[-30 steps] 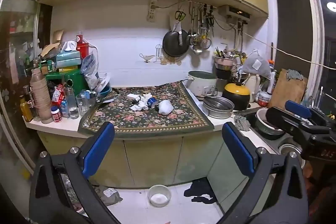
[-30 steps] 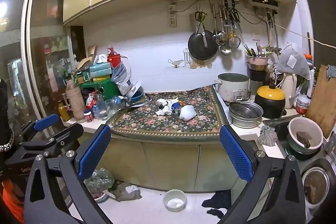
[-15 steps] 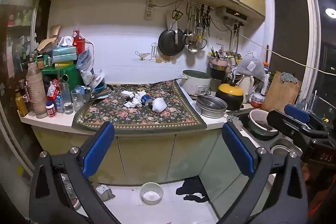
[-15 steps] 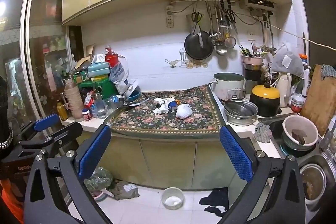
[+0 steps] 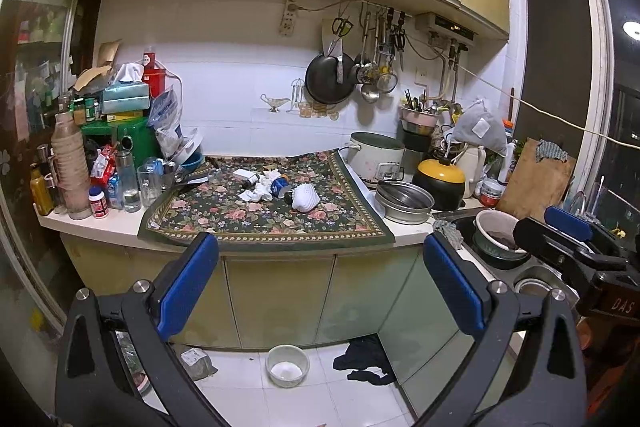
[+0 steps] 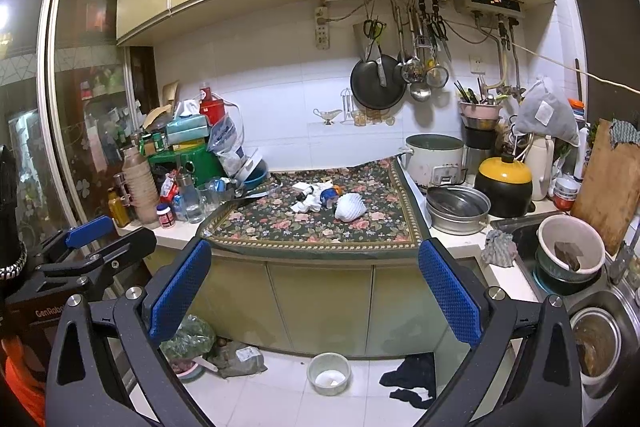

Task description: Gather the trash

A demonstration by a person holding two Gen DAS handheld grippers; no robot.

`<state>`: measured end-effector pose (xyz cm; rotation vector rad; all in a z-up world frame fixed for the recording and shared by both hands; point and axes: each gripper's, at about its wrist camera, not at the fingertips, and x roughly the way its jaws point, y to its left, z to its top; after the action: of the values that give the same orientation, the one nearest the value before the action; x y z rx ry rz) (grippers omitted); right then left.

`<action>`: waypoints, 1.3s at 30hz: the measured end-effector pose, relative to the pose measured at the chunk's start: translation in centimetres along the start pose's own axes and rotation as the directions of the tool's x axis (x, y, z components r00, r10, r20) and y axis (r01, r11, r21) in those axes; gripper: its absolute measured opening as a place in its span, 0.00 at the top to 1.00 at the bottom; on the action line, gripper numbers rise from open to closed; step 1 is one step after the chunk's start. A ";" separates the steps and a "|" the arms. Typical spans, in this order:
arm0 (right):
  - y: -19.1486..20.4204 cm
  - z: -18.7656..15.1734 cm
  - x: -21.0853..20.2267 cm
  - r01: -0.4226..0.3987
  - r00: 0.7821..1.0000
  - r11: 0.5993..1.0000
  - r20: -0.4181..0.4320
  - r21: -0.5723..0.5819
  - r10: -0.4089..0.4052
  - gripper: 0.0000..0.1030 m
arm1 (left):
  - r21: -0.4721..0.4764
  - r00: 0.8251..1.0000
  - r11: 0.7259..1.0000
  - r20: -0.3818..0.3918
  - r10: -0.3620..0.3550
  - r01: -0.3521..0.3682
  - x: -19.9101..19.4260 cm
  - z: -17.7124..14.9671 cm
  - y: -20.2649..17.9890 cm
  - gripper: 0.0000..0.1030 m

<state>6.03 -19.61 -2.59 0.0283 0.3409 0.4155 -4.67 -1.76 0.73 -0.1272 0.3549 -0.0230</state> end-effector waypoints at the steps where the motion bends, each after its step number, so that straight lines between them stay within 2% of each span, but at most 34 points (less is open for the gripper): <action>1: 0.0 0.0 0.0 -0.001 1.000 1.000 -0.003 0.002 0.001 0.00 | 0.000 1.000 1.000 -0.001 0.001 -0.001 0.0 -0.1 0.1 0.00; 13: 0.9 0.3 0.3 -0.003 1.000 1.000 -0.016 0.008 0.004 0.00 | -0.014 1.000 1.000 -0.027 -0.006 0.005 0.5 -0.3 0.2 0.00; 39: 1.2 0.0 0.4 -0.011 0.999 1.000 -0.030 0.022 0.012 0.00 | -0.016 1.000 1.000 -0.026 0.002 -0.002 0.7 -0.3 0.4 0.00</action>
<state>5.93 -18.30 -2.56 0.0456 0.3749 0.4236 -4.10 -1.44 0.21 -0.1427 0.3811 -0.0198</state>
